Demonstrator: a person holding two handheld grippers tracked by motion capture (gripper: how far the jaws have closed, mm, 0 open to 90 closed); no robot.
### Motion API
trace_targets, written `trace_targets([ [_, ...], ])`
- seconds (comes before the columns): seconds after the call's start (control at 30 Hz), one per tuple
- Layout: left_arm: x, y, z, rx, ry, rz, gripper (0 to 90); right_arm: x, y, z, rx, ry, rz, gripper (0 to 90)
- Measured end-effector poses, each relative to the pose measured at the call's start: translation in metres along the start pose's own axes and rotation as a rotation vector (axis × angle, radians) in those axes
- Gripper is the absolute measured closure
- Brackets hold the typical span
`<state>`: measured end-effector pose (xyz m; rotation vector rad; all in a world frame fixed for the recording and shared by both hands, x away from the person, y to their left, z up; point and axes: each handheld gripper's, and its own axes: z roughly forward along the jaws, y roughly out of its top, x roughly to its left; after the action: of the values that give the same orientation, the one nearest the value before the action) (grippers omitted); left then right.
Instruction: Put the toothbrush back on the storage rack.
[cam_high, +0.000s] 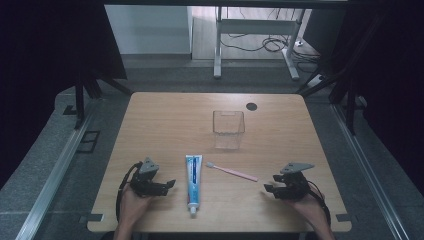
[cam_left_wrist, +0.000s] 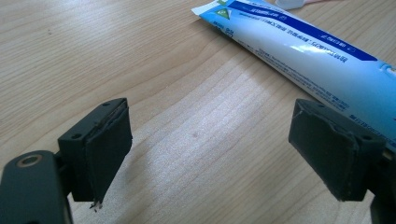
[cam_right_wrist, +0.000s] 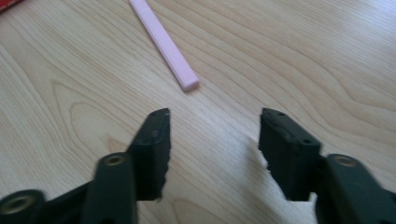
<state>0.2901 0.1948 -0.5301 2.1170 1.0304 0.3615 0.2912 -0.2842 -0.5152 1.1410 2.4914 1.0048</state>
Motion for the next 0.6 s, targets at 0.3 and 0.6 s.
trace_targets([
  [0.3, -0.001, 0.0, 0.0, -0.005, 0.006, 0.002, 13.5, 0.007, 0.015, 0.004, -0.029, 0.039, -0.1, 74.2],
  [0.6, -0.001, 0.0, -0.001, -0.01, 0.01, 0.001, 13.5, 0.009, 0.031, 0.015, -0.023, 0.028, -0.126, 89.4],
])
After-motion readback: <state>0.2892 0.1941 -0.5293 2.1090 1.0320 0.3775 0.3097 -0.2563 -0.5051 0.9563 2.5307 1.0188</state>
